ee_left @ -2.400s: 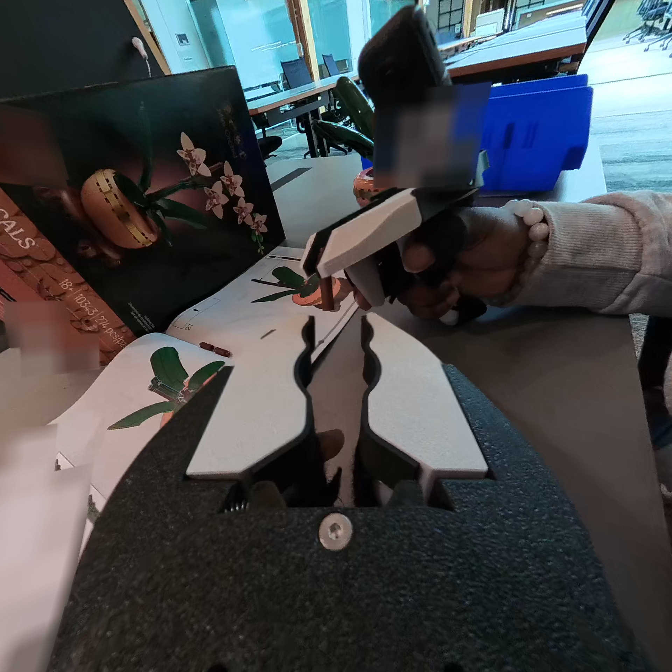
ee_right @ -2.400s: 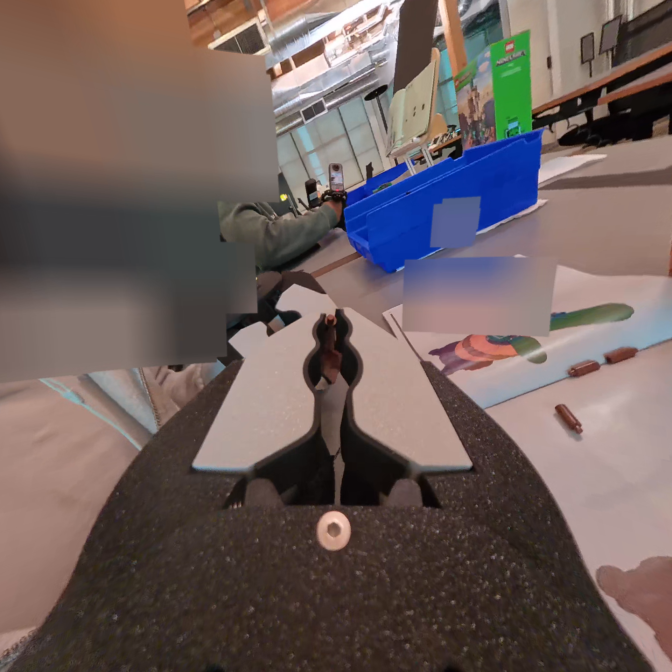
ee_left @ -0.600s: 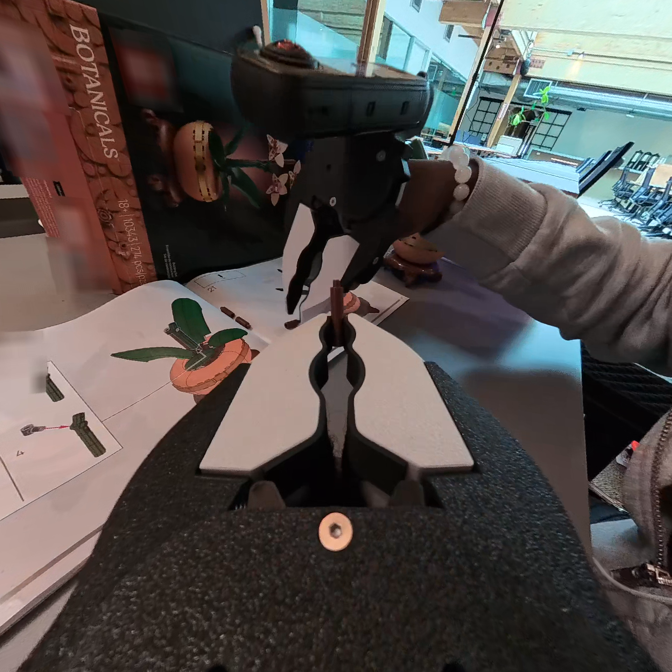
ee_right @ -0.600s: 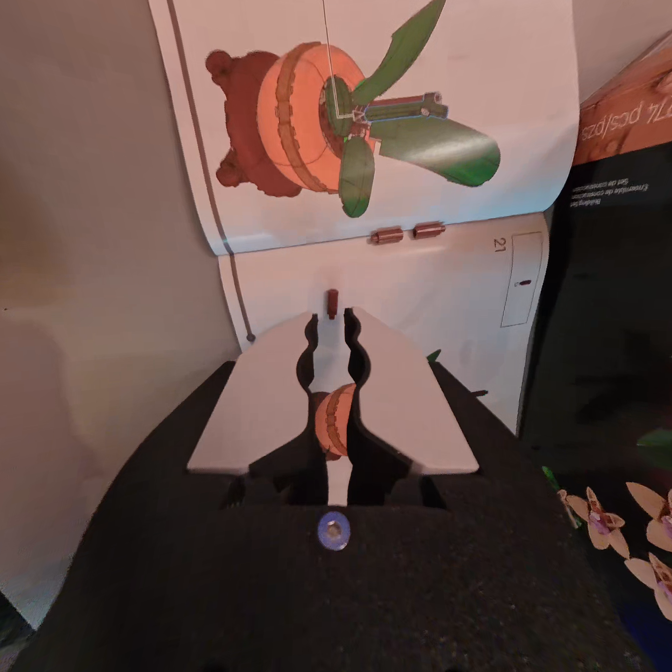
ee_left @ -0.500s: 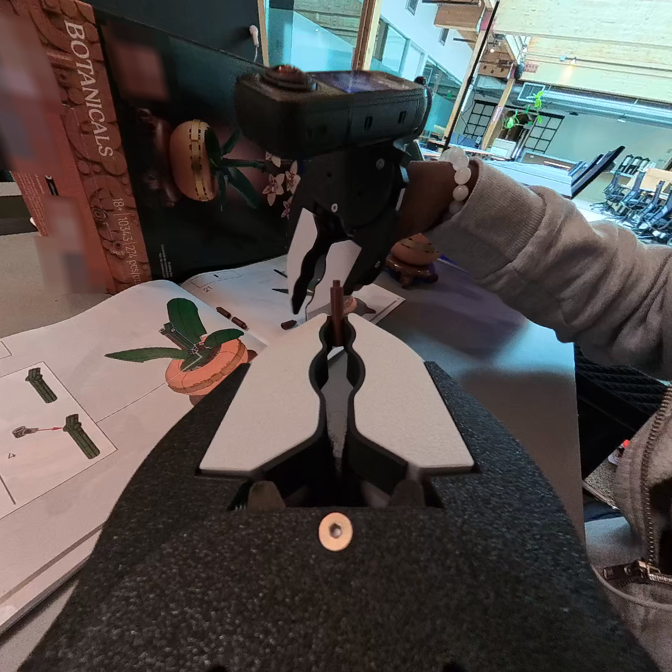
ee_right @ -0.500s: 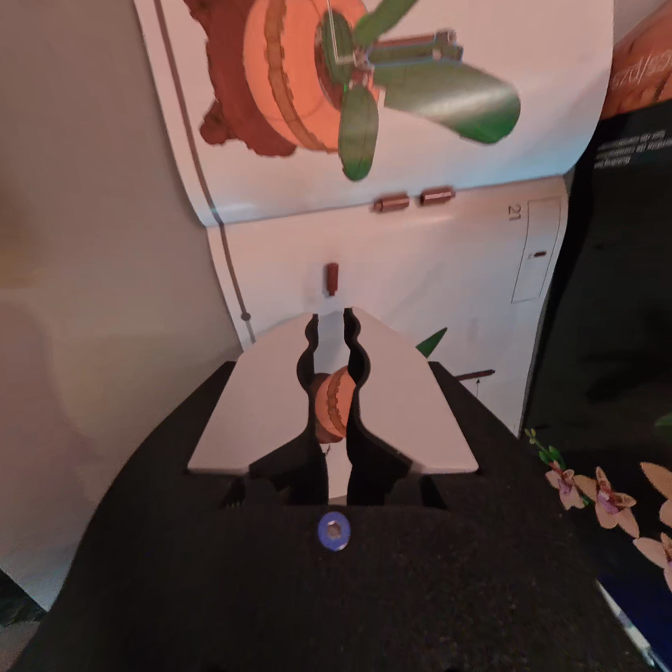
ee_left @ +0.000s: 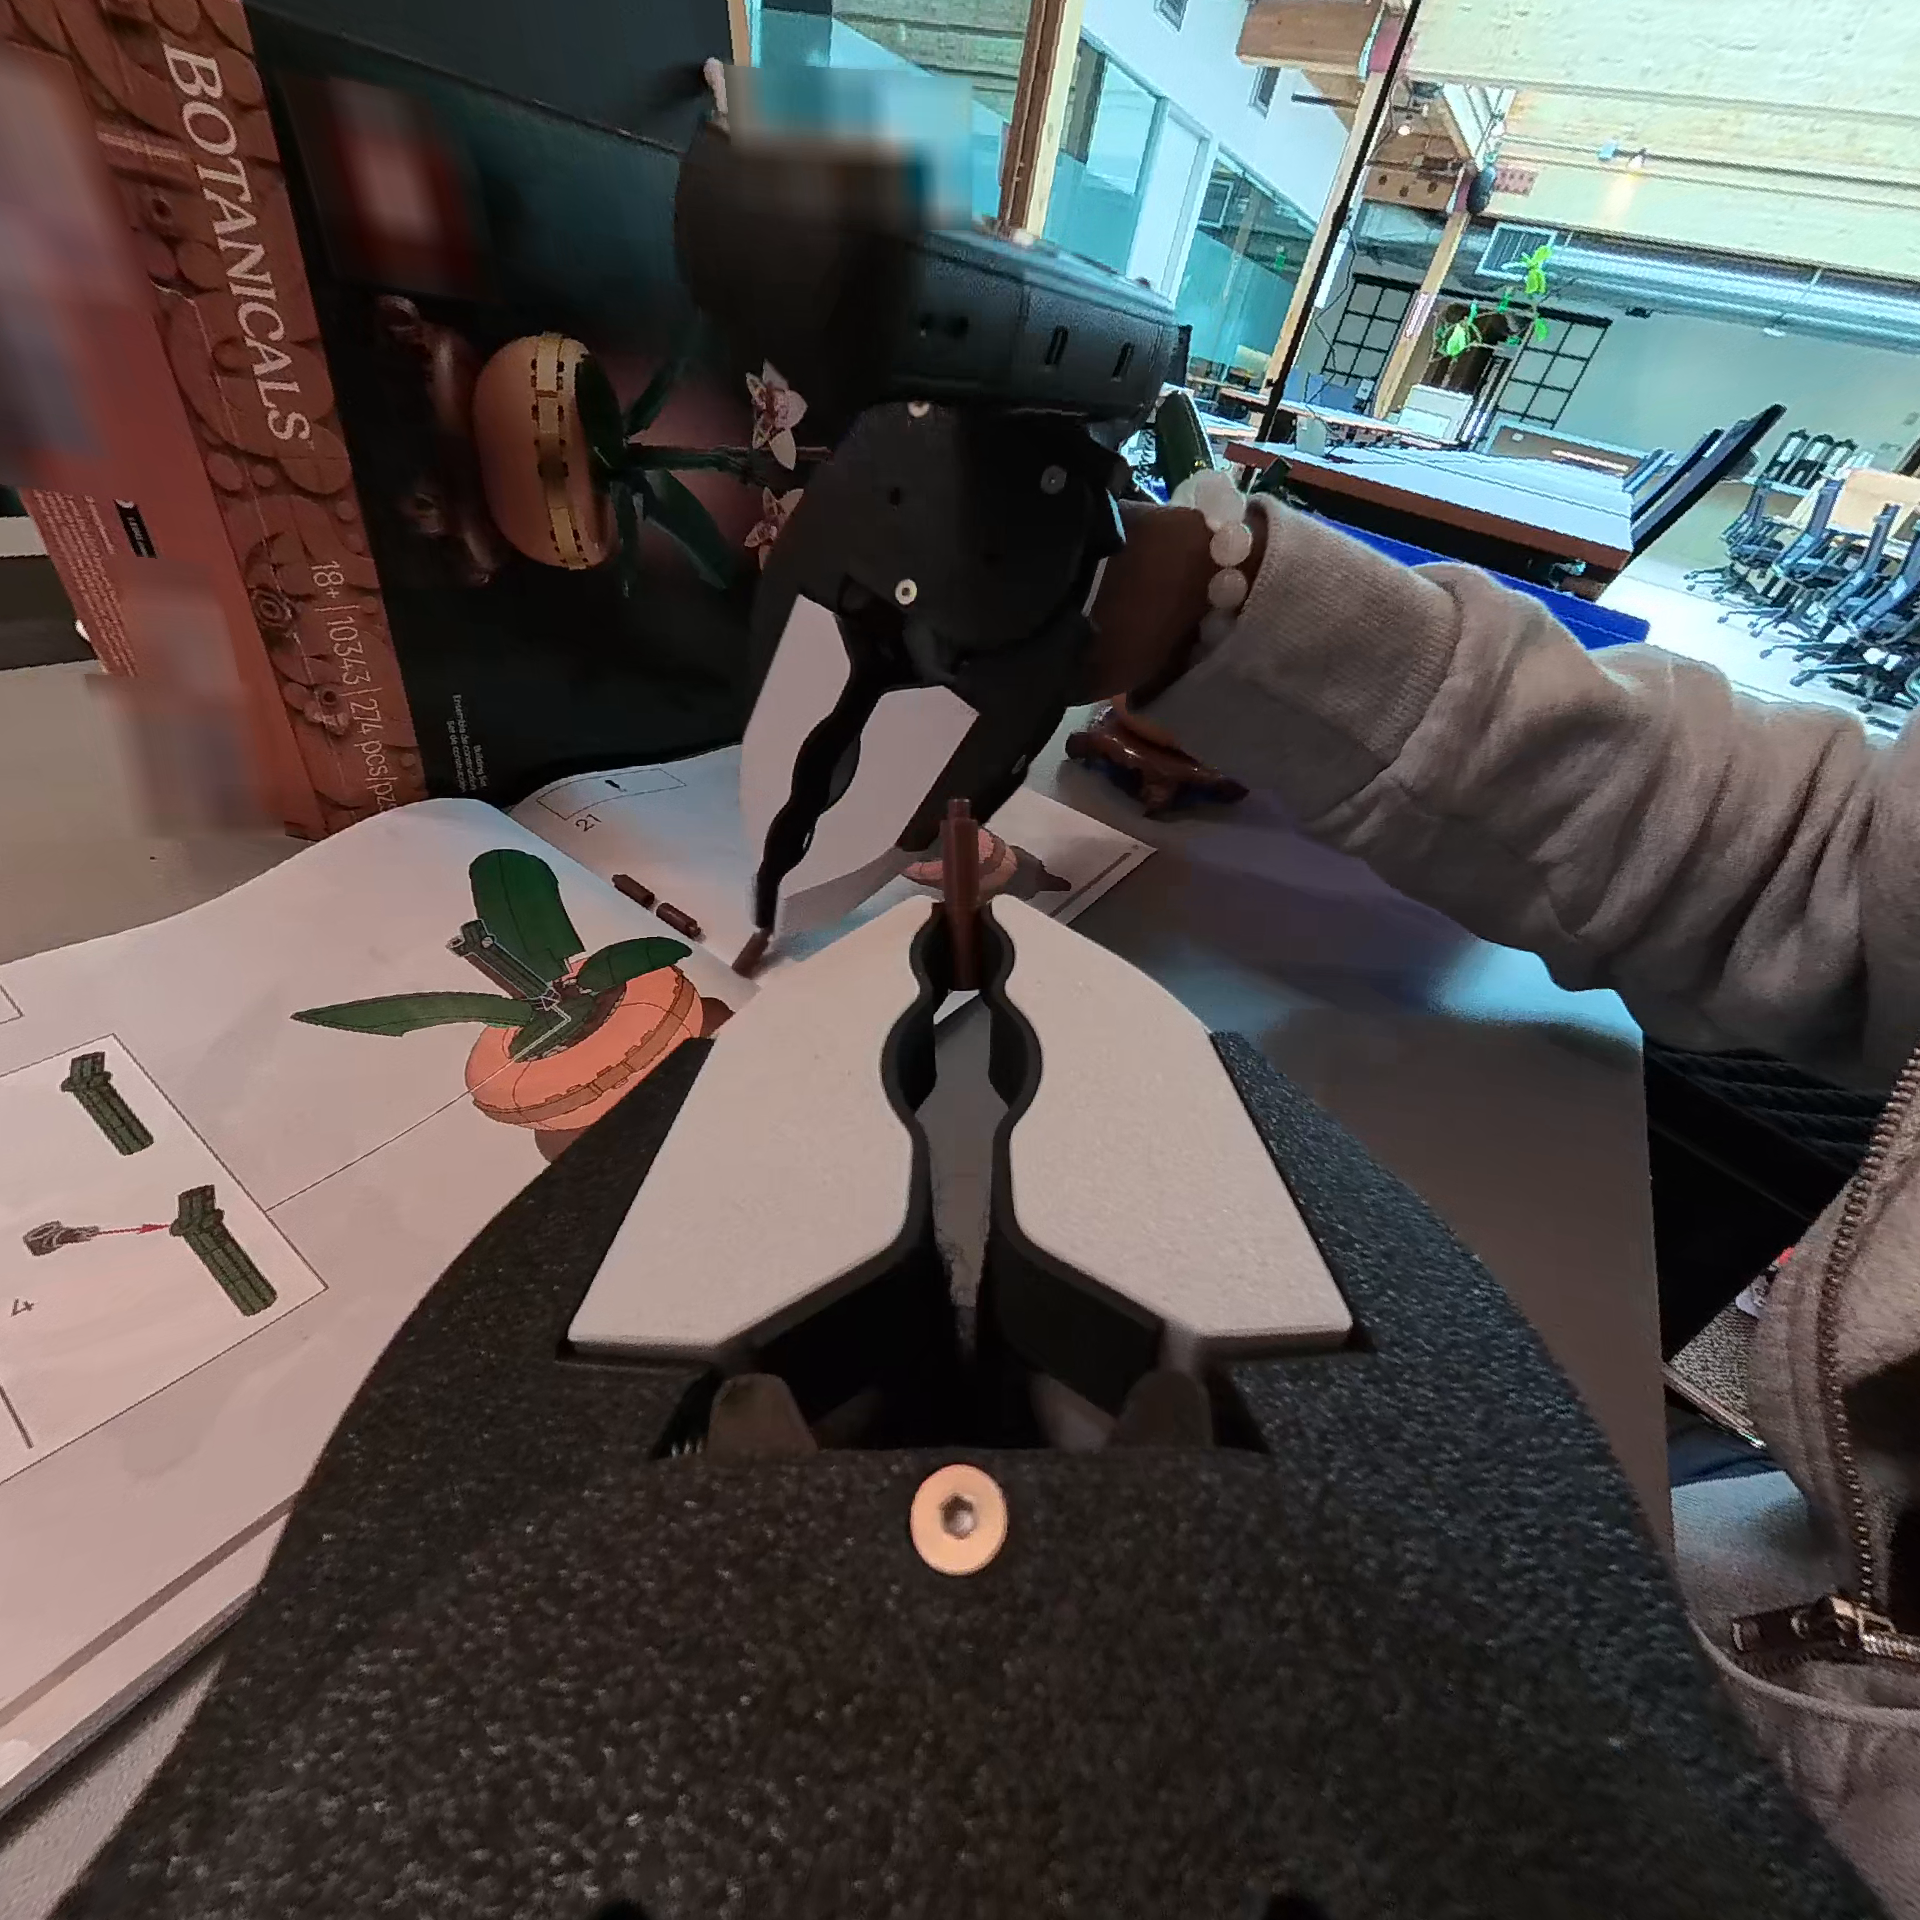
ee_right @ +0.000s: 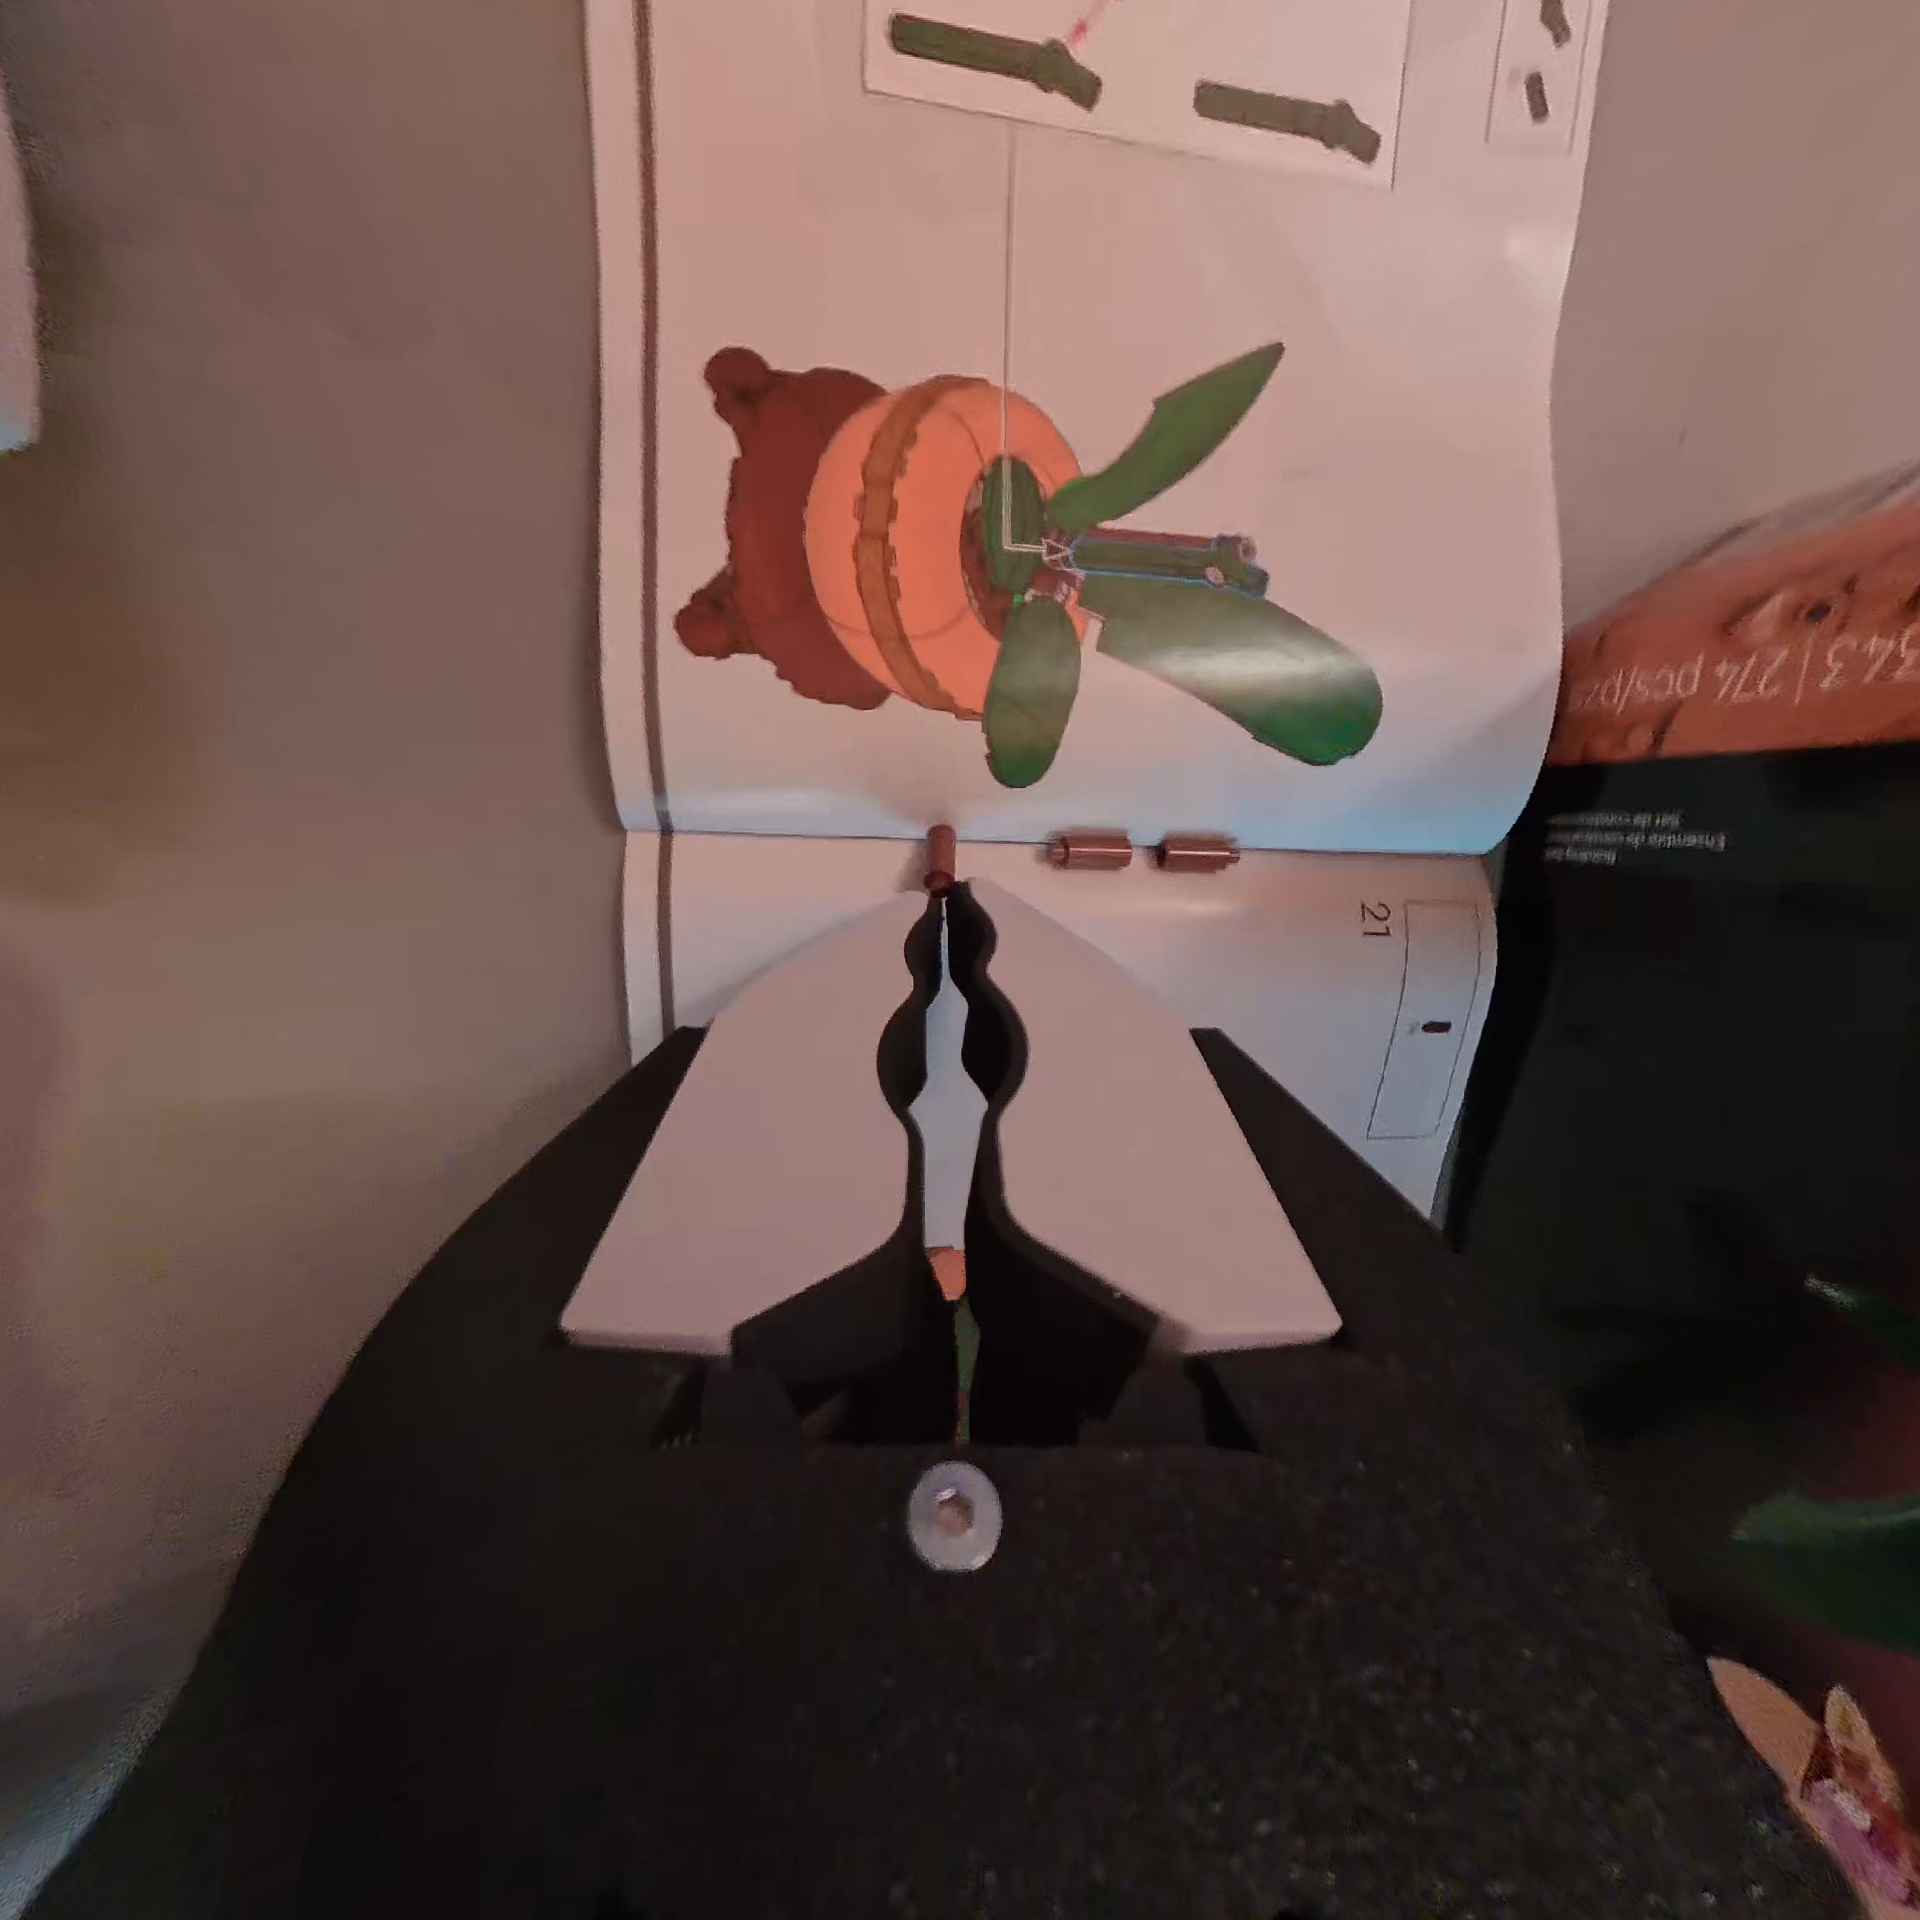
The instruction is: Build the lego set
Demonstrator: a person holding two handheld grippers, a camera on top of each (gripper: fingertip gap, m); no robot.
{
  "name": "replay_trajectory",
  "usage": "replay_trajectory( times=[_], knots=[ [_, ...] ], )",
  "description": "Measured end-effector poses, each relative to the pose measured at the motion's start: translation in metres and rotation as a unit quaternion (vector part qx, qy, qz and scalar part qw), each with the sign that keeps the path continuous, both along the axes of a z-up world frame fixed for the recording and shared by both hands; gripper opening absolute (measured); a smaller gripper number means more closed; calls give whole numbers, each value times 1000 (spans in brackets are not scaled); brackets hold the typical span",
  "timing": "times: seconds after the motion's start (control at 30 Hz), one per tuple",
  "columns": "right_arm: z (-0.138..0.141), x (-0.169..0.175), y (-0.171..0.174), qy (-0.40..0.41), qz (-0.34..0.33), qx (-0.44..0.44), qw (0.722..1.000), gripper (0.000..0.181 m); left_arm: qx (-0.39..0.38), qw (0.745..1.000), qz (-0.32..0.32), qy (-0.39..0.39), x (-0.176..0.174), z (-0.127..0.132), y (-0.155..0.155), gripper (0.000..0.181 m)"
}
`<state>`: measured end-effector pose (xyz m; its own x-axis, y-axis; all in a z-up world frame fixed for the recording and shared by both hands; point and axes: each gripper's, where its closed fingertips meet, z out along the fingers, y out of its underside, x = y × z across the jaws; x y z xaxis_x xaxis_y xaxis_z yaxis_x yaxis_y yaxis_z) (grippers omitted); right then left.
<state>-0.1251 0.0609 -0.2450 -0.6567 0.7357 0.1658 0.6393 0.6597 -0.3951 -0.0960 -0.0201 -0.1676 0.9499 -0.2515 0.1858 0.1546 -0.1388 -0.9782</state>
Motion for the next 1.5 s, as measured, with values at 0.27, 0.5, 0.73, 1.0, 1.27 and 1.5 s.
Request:
replay_trajectory(
  times=[0.27,0.5,0.73,1.0,1.27,1.5],
  knots=[
    [14,-11,-10,51,9,-58,997,2,-2,1000,-3,2,1,-1,0,4],
    [7,10,-15,53,93,-38,994,10,-2,1000,-6,3,2,-1,0,4],
    [1,-1,-20,54,201,47,977,14,-5,1000,-11,12,4,-2,0,4],
    [-11,5,-20,-19,216,5,976,3,-5,1000,-16,16,7,-2,0,4],
    [14,4,-10,9,276,118,954,9,-7,1000,-19,10,7,-3,1,4],
    [18,6,-22,-80,385,168,904,9,-1,1000,-17,8,6,-1,-1,4]
  ],
)
